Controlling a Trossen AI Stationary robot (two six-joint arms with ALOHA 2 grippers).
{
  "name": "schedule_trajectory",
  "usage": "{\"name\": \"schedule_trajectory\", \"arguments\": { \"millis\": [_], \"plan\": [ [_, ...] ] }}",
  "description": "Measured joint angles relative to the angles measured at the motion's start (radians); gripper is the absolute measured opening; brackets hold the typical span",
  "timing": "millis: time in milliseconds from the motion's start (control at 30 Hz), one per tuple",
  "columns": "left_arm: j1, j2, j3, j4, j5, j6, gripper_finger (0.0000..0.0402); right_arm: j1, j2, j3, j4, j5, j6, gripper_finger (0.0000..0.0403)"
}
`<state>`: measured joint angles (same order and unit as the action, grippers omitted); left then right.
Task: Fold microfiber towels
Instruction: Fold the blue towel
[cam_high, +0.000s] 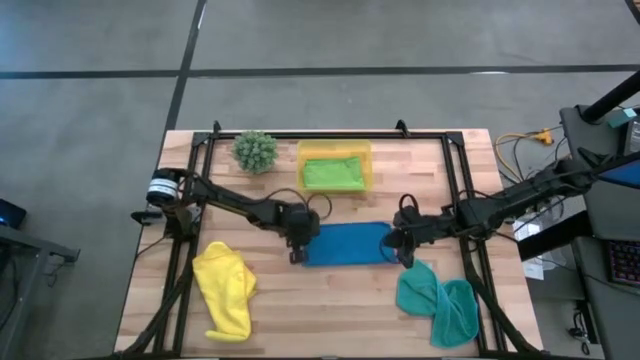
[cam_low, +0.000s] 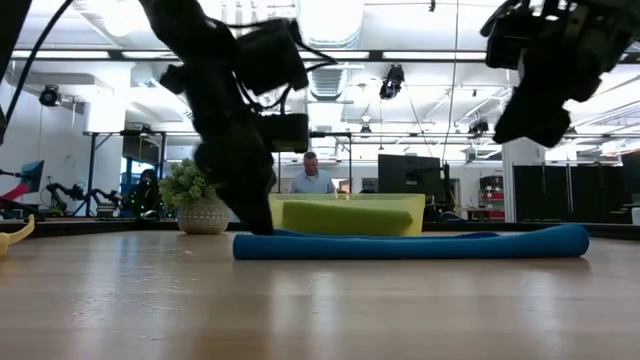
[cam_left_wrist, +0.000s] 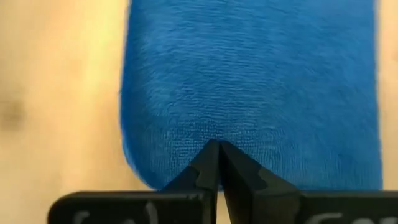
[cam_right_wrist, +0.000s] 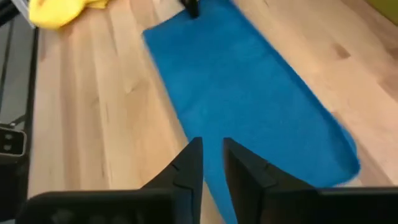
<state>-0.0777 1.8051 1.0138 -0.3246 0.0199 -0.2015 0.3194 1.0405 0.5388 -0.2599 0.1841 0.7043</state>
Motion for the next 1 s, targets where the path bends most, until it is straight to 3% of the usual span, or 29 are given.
{"name": "schedule_trajectory", "arguments": {
  "millis": [233, 467, 600, 800, 1000],
  "plan": [
    [-0.133, 0.013, 0.022, 0.021, 0.152, -0.304, 0.0, 0.05, 0.006, 0.0, 0.009, 0.049, 0.013, 0.0036],
    [-0.197, 0.093, 0.023, 0.355, 0.446, -0.533, 0.0, 0.056, 0.001, 0.001, 0.007, 0.08, -0.006, 0.0033],
    [-0.198, 0.056, 0.052, 0.426, 0.39, -0.54, 0.0, 0.07, 0.001, 0.016, 0.011, 0.082, -0.005, 0.0033],
    [-0.134, 0.031, 0.152, 0.397, 0.206, -0.322, 0.0, 0.139, -0.001, 0.052, 0.062, 0.134, -0.009, 0.0033],
    [-0.004, 0.208, 0.291, 0.368, 0.156, -0.239, 0.0, 0.224, -0.003, 0.098, 0.073, 0.291, -0.008, 0.0033]
  ]
}}
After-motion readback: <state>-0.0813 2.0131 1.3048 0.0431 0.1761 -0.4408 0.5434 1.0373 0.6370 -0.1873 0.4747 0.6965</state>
